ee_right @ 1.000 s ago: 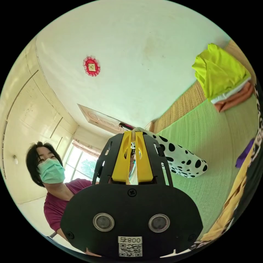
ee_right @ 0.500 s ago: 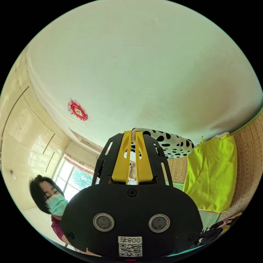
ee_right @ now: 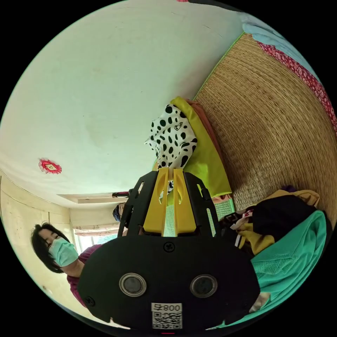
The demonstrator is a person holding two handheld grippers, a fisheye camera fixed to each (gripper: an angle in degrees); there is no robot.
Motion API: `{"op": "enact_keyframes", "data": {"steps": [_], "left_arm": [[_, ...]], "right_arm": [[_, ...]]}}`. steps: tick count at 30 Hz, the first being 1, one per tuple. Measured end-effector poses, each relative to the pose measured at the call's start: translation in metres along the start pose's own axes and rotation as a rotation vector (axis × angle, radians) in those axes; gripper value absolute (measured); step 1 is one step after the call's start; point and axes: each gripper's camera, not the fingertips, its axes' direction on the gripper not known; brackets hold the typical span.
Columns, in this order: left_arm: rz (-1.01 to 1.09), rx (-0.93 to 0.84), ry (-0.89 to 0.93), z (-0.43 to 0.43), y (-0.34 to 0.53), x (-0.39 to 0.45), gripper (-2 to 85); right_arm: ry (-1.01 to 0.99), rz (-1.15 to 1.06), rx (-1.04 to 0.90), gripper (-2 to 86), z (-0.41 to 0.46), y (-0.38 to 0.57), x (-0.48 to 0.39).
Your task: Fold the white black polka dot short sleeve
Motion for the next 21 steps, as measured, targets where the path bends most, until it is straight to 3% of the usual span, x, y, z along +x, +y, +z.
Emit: {"op": "enact_keyframes", "data": {"steps": [13,21], "left_arm": [[-0.006,-0.029,-0.125,0.046,-0.018,-0.012,3.0],[0.133,0.003,-0.202,0.046,-0.002,0.022,0.6]], "right_arm": [[0.420,-0.110,0.088,0.3,0.039,0.022,-0.078],[0.598,-0.257,-0.005,0.0,0.152,0.048,-0.111]]}}
